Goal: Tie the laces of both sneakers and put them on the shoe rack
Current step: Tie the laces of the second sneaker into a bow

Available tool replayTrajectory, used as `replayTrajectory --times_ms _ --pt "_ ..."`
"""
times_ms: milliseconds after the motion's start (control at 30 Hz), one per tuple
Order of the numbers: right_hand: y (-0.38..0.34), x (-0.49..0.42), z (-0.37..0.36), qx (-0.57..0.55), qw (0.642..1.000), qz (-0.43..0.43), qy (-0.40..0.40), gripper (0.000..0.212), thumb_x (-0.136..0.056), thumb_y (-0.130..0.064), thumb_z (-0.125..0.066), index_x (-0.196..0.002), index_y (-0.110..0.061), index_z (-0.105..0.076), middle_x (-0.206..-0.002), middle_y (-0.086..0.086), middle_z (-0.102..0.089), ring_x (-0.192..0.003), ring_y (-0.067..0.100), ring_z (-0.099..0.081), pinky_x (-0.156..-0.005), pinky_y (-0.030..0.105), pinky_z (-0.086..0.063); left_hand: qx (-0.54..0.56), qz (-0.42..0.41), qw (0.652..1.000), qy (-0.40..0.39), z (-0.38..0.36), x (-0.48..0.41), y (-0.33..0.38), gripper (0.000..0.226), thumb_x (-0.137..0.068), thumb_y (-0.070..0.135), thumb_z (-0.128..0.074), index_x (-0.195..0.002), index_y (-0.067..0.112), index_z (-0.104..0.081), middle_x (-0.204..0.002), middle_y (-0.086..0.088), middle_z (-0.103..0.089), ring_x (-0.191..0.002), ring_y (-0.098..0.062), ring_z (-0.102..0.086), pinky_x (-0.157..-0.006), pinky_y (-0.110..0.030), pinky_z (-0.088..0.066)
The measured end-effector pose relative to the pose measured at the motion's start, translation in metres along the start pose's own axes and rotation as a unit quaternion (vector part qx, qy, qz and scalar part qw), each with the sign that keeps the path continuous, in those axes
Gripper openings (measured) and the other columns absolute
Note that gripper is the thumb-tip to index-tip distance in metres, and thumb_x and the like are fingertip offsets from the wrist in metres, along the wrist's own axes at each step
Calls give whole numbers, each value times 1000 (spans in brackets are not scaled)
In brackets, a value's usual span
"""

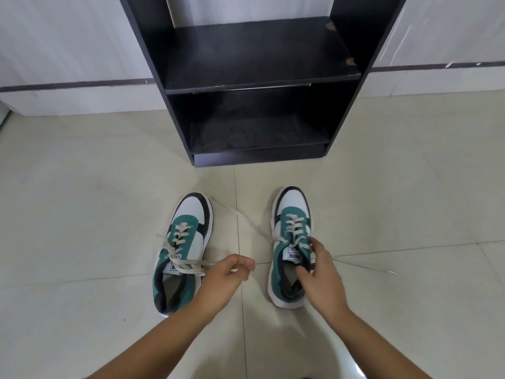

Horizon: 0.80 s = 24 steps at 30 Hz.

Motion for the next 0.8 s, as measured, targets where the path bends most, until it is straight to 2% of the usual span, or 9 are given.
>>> replayTrajectory --times_ms 133,233,300,367,433,500,633,733,800 --pt "-9 5 -17 12 998 28 -54 60 -82 -26 -57 -136 -29 -33 -139 -3 -40 -104 20 -62 -78 32 -49 -85 -59 994 23 -1 -2 0 27 -89 14 -55 -112 28 -59 -117 18 -60 -95 -2 -59 -83 -16 -42" --pt "-11 2 -14 39 997 64 -38 44 -88 -38 -51 -130 -28 -43 -136 -8 -44 -104 18 -58 -78 33 -49 -153 -136 978 35 -3 -3 12 38 -90 16 -53 -123 36 -49 -122 28 -48 -93 3 -58 -76 -3 -40" --pt "-10 -2 -5 70 993 98 -5 30 -90 -38 -49 -117 -26 -56 -124 -8 -57 -103 17 -54 -80 31 -48 -212 -178 960 42 -4 -7 18 35 -91 21 -54 -121 37 -51 -118 28 -52 -86 1 -60 -74 -6 -43" --pt "-10 -7 5 111 987 113 9 20 -89 -34 -53 -102 -25 -64 -107 -8 -67 -97 17 -53 -74 29 -44 -266 -188 944 50 -6 -11 22 28 -91 29 -54 -118 35 -54 -106 22 -59 -75 -2 -59 -68 -11 -44" --pt "-12 -11 10 129 983 133 11 13 -86 -31 -56 -93 -25 -65 -96 -9 -70 -91 17 -55 -71 29 -42 -287 -183 938 57 -6 -15 23 23 -90 34 -54 -113 34 -55 -92 17 -59 -68 -4 -56 -60 -10 -37" --pt "-16 -13 12 126 978 167 2 11 -84 -28 -57 -93 -25 -63 -88 -10 -69 -85 17 -57 -71 31 -44 -300 -188 933 67 -7 -17 26 17 -90 36 -54 -106 31 -58 -86 16 -55 -68 -2 -52 -58 -9 -33" --pt "-23 -16 12 162 963 215 -24 18 -82 -23 -53 -98 -22 -61 -84 -3 -67 -82 21 -58 -69 32 -44 -321 -205 920 88 -6 -21 30 8 -89 33 -56 -91 27 -62 -94 15 -63 -61 5 -48 -58 -9 -33" --pt "-27 -21 11 161 963 213 -47 13 -86 -30 -56 -94 -21 -62 -89 -4 -67 -85 17 -59 -66 29 -43 -314 -206 923 80 -4 -23 33 13 -88 32 -59 -96 28 -68 -97 13 -66 -62 0 -49 -63 -15 -38" --pt "-28 -24 15 158 967 191 -48 9 -87 -27 -56 -89 -20 -61 -89 -5 -66 -83 16 -59 -64 29 -43 -334 -219 913 82 -1 -24 34 16 -88 31 -60 -97 26 -72 -96 10 -67 -65 -3 -48 -66 -21 -42"
Point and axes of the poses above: each hand's wrist, its own x-axis away from the middle knuckle, its own z-axis out of the back of the hand, y = z × x, the point moved 1 cm from there along -x, towards the middle knuckle
